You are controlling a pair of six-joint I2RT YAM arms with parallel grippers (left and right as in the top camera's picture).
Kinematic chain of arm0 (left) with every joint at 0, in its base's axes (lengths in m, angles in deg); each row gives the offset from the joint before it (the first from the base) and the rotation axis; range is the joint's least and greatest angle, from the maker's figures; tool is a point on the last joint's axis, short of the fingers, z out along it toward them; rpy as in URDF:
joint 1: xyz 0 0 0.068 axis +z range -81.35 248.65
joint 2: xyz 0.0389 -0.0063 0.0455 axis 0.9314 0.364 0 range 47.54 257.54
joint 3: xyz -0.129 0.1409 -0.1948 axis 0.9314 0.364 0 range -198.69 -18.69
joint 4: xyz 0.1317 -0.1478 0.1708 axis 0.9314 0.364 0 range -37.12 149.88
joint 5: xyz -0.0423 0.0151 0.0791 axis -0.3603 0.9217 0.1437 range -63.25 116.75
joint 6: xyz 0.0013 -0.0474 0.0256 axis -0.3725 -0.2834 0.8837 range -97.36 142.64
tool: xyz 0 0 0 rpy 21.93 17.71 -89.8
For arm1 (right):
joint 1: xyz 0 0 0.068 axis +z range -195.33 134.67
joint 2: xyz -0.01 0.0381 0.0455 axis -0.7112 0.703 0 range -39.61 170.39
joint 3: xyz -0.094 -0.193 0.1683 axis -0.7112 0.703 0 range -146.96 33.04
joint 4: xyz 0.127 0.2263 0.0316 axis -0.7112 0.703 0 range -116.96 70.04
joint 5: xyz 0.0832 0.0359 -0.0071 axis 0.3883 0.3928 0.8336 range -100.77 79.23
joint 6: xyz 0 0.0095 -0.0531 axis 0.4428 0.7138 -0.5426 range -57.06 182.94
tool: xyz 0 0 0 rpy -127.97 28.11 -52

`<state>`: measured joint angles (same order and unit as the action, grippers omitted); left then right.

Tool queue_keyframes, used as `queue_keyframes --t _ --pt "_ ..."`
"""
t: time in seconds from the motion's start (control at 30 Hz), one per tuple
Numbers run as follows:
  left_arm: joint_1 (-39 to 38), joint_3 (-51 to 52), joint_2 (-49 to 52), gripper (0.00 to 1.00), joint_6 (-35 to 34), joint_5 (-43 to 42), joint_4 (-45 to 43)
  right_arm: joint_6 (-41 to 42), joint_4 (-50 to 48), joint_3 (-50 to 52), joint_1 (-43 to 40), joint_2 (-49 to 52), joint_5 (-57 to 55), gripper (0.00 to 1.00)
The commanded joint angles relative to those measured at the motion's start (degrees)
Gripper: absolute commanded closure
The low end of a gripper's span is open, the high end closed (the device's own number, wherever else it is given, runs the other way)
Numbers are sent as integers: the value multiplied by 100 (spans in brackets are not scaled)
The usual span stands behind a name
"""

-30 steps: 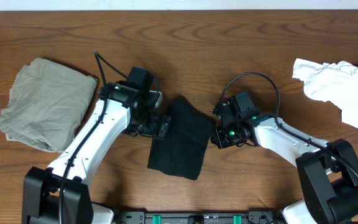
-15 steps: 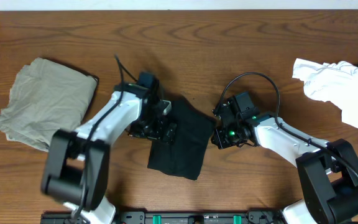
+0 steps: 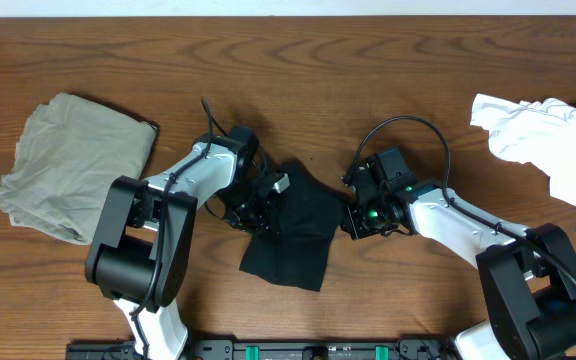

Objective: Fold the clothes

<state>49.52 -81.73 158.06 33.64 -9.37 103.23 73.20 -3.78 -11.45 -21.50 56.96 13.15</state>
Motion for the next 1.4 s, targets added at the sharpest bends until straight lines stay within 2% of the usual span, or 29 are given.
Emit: queue_keyframes --t 0.0,0.1,0.33,0.5,0.6,0.67,0.87,1.2,1.37 --pt "57 120 87 94 76 -103 13 -2 63 2 -42 17 -254 92" --pt "256 44 -98 94 -295 236 33 -2 105 2 -42 17 -262 92" --pt "1110 -546 -1036 94 -1517 1869 361 -7 164 2 -42 17 -299 92" --pt "1504 -1204 -1443 94 -1537 2680 772 -4 170 2 -42 17 -299 93" --pt "1729 -1867 -1432 94 -1191 2629 1276 -4 173 2 -42 17 -297 93" --pt "1908 -2227 -1432 94 -1191 2632 1449 -4 181 2 -42 17 -295 93" --pt "2538 -2946 -1432 94 -1193 2629 1517 -28 190 2 -42 17 -297 93" --pt "3624 -3018 -1390 94 -1172 2629 837 -28 188 2 -42 17 -297 93" --pt "4050 -3014 -1270 94 -1224 2629 769 -26 188 0 -44 17 -297 93"
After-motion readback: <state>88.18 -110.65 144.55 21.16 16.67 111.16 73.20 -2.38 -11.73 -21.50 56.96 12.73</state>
